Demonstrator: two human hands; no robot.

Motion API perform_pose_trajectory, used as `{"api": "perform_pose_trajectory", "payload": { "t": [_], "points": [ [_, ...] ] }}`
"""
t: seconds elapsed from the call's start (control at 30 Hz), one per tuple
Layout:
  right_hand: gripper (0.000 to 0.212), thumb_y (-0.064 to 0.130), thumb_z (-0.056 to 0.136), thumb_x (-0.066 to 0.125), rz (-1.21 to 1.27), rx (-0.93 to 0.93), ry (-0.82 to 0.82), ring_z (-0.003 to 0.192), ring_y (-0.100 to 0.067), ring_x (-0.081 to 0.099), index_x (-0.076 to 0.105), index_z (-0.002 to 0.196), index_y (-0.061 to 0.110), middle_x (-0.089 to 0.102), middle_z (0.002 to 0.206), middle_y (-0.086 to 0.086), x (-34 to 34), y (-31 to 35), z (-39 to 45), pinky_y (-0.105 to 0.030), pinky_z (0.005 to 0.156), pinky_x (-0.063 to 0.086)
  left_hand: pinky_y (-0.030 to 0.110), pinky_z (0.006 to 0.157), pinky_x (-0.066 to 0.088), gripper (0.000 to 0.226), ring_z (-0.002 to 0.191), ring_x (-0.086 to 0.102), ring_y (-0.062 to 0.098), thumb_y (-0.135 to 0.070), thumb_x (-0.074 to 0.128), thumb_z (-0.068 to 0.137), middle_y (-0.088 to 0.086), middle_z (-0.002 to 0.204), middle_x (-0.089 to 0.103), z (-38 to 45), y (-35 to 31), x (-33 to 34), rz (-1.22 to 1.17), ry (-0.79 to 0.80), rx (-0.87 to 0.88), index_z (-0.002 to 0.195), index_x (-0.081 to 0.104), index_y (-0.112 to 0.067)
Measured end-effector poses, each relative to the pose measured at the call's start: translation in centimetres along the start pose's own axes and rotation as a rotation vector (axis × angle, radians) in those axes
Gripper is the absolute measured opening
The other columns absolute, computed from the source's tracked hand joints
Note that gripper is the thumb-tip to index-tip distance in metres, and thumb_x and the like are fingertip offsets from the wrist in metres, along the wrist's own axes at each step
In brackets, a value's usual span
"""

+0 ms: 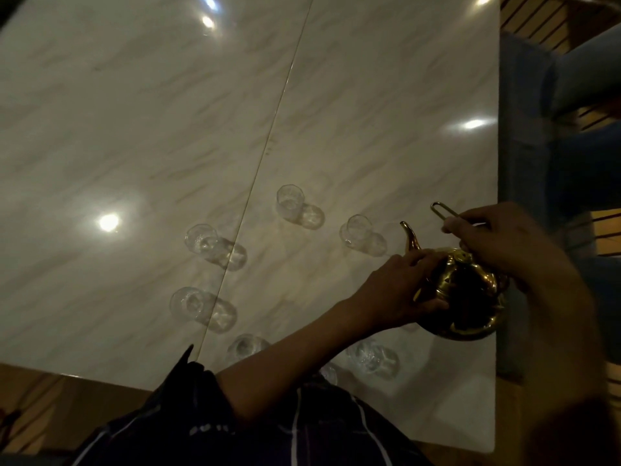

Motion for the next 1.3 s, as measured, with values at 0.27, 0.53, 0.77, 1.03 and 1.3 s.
{"api": "perform_pose_trajectory", "payload": {
  "t": [0.27, 0.53, 0.77, 1.03, 1.3],
  "points": [
    [0.027, 0.037, 0.093, 0.058, 0.043, -0.002, 0.008, 0.084, -0.016, 0.064, 0.073, 0.102, 0.018, 0.064, 0.083, 0.004, 1.2, -0.2, 1.2, -0.042, 0.083, 0.052, 0.05, 0.096, 0.052, 0.081, 0.131, 0.049, 0.035, -0.037, 0.073, 0.091, 0.012, 0.158, 0.038, 0.4, 1.5, 0.4, 0.035, 0.061, -0.071, 0.157, 0.032, -0.018],
    [0.034, 0.039, 0.091, 0.059, 0.093, 0.03, -0.034, 0.097, -0.026, 0.064, 0.073, 0.107, 0.013, 0.064, 0.093, -0.005, 2.7, -0.5, 1.8, -0.046, 0.089, 0.053, 0.053, 0.095, 0.052, 0.081, 0.13, 0.049, 0.039, -0.037, 0.074, 0.09, 0.014, 0.157, 0.038, 0.6, 3.3, 1.0, 0.061, 0.079, -0.136, 0.157, 0.033, -0.017],
    [0.028, 0.037, 0.092, 0.057, 0.127, -0.009, -0.024, 0.089, -0.024, 0.066, 0.074, 0.094, 0.015, 0.068, 0.093, -0.007, 5.2, 0.5, 1.9, -0.045, 0.075, 0.059, 0.055, 0.089, 0.055, 0.078, 0.128, 0.051, 0.036, -0.037, 0.074, 0.088, 0.01, 0.154, 0.042, -0.2, 5.6, 0.7, 0.076, 0.044, -0.168, 0.154, 0.036, -0.02],
    [0.032, 0.038, 0.091, 0.056, 0.148, -0.094, -0.022, 0.082, -0.025, 0.068, 0.074, 0.086, 0.012, 0.072, 0.085, -0.009, 8.6, 4.0, 2.5, -0.048, 0.076, 0.058, 0.055, 0.101, 0.049, 0.078, 0.133, 0.05, 0.038, -0.031, 0.078, 0.083, 0.011, 0.155, 0.044, -3.4, 7.8, -3.3, 0.059, -0.063, -0.219, 0.151, 0.043, -0.016],
    [0.032, 0.041, 0.09, 0.055, 0.125, -0.185, -0.005, 0.088, -0.022, 0.067, 0.074, 0.081, 0.017, 0.07, 0.092, -0.008, 11.1, 9.4, 3.3, -0.04, 0.081, 0.056, 0.04, 0.103, 0.047, 0.077, 0.129, 0.053, 0.03, -0.035, 0.08, 0.082, 0.007, 0.152, 0.048, -6.3, 10.3, -7.4, -0.007, -0.199, -0.284, 0.15, 0.047, -0.019]
  ]
}}
Point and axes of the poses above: each hand's wrist, its own z-axis towards the middle knuckle, its own x-axis out of the palm, y = z × x, the point moved 6 cm from there along z, towards the middle knuckle
